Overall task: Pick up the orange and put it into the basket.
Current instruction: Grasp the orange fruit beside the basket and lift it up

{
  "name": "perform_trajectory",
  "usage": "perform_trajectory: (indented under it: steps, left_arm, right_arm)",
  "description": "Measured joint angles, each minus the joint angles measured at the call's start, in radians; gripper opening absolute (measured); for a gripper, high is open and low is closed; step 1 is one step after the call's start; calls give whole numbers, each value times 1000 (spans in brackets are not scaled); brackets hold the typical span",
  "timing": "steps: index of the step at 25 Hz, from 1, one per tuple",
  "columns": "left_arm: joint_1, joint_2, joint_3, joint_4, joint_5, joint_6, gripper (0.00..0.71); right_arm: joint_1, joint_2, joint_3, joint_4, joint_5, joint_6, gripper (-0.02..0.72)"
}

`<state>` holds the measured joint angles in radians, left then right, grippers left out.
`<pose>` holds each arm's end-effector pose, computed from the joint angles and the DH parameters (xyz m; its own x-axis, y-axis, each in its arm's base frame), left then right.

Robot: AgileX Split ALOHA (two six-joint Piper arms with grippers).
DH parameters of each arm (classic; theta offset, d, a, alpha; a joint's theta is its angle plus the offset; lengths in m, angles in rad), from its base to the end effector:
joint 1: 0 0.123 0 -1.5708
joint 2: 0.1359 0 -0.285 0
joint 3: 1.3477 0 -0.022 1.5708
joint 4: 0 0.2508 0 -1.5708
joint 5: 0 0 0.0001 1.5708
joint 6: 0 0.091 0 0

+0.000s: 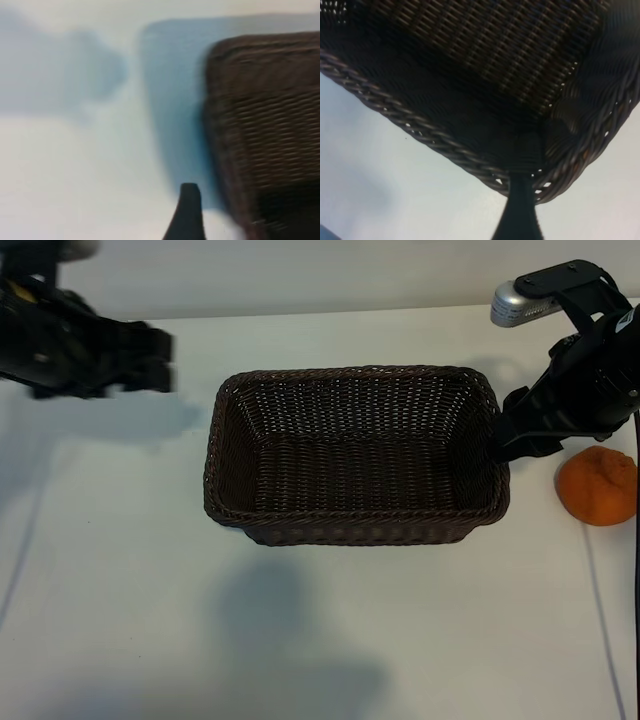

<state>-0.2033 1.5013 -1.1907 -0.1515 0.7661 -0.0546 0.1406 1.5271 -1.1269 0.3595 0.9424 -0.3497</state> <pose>0.3099 -0.0736 0.2979 -0.8466 0.0086 -0.5322 0.1208 0.9769 -0.1765 0.2946 0.0679 0.2684 -0.8926 -0.2540 -0.3725 -0.3510 0.9101 0.2204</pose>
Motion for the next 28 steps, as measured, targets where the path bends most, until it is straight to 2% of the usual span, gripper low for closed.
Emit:
perform_trajectory:
  steps: [3,6,9,12,15,20,23,28]
  left_arm:
    - [2,-23,-52,189,108,-78,631]
    - [50,-72,-62,243,157,-77,624]
    - [159,-129,-64,221,181,-19,619]
    - [293,-185,-64,136,196,64,616]
    - [363,-244,-64,32,218,149,607]
    - [380,-382,-64,-16,279,181,597]
    - [380,-504,-46,-18,273,189,596]
    - [380,-789,90,-2,246,206,596]
  right_arm:
    - [0,0,0,0,4,0,549]
    - [0,0,0,0,7,0,549]
    - [0,0,0,0,7,0,549]
    - [0,0,0,0,7,0,549]
    - [0,0,0,0,7,0,549]
    - [0,0,0,0,7,0,549]
    - [0,0,0,0,7,0,549]
    - [0,0,0,0,7,0,549]
